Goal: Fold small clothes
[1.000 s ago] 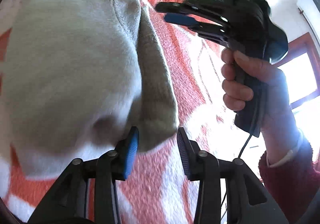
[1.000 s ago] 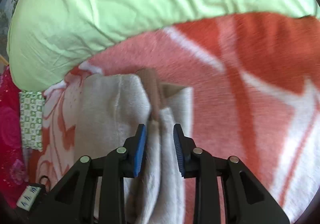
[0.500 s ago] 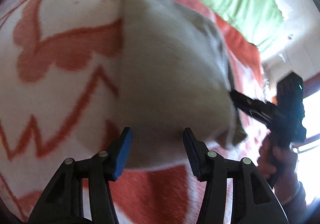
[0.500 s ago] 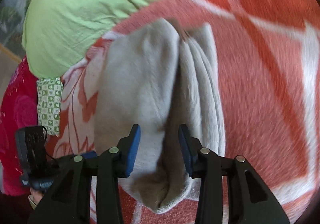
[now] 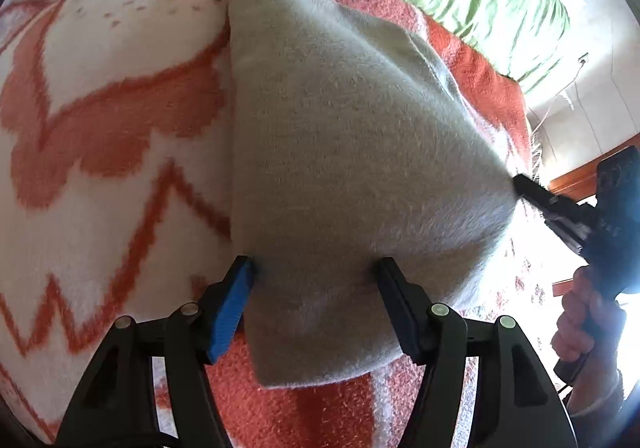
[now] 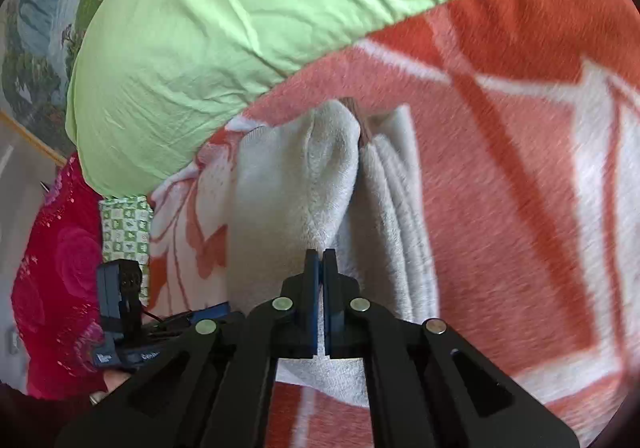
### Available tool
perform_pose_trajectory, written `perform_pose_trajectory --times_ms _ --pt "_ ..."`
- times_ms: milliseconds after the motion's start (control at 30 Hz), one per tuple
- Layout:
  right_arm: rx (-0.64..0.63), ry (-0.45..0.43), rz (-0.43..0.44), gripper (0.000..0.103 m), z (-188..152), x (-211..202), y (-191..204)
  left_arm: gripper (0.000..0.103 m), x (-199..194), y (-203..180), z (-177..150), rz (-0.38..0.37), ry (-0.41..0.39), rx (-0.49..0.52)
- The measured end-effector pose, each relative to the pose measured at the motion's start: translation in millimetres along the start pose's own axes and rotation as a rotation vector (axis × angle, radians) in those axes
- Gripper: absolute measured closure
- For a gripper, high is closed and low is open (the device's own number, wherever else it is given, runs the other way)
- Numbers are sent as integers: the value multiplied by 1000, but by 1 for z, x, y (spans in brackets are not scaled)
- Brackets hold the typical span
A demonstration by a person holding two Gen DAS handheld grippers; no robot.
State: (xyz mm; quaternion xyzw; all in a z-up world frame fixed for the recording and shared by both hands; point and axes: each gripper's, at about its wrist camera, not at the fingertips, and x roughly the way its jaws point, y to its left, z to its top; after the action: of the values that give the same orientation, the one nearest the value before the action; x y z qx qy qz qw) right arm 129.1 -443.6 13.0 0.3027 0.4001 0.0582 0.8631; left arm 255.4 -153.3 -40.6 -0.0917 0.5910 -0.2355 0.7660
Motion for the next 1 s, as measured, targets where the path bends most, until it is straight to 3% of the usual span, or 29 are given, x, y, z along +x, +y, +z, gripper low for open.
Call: perform_pose_trajectory --times_ms 100,167,233,300,433,567,667,767,967,1000 --pt "7 72 -71 101 -15 27 -12 33 -3 9 -8 10 14 -7" --pt "23 75 -113 101 -22 38 -20 33 -7 12 -9 6 20 -19" --pt "81 31 -91 102 -22 26 -22 33 -14 7 -6 -17 8 -16" --pt "43 -40 -92 102 -15 1 -7 33 -25 8 -6 -27 -12 -17" --pt "11 -100 -132 102 -7 -24 -4 33 -29 6 -2 -26 -27 -20" --pt "69 -34 -166 102 -16 2 -27 33 -8 11 -4 12 8 -27" --pt "32 21 -183 102 -28 28 -21 32 3 19 -9 45 27 -33" --pt "23 20 -210 101 -30 37 -17 29 4 36 -12 6 44 -80" --pt "-26 -42 -243 91 -36 0 -3 31 -17 38 -16 -1 23 -71" --pt "-25 -33 -260 79 -42 -4 -4 31 -19 38 -19 -5 24 -69"
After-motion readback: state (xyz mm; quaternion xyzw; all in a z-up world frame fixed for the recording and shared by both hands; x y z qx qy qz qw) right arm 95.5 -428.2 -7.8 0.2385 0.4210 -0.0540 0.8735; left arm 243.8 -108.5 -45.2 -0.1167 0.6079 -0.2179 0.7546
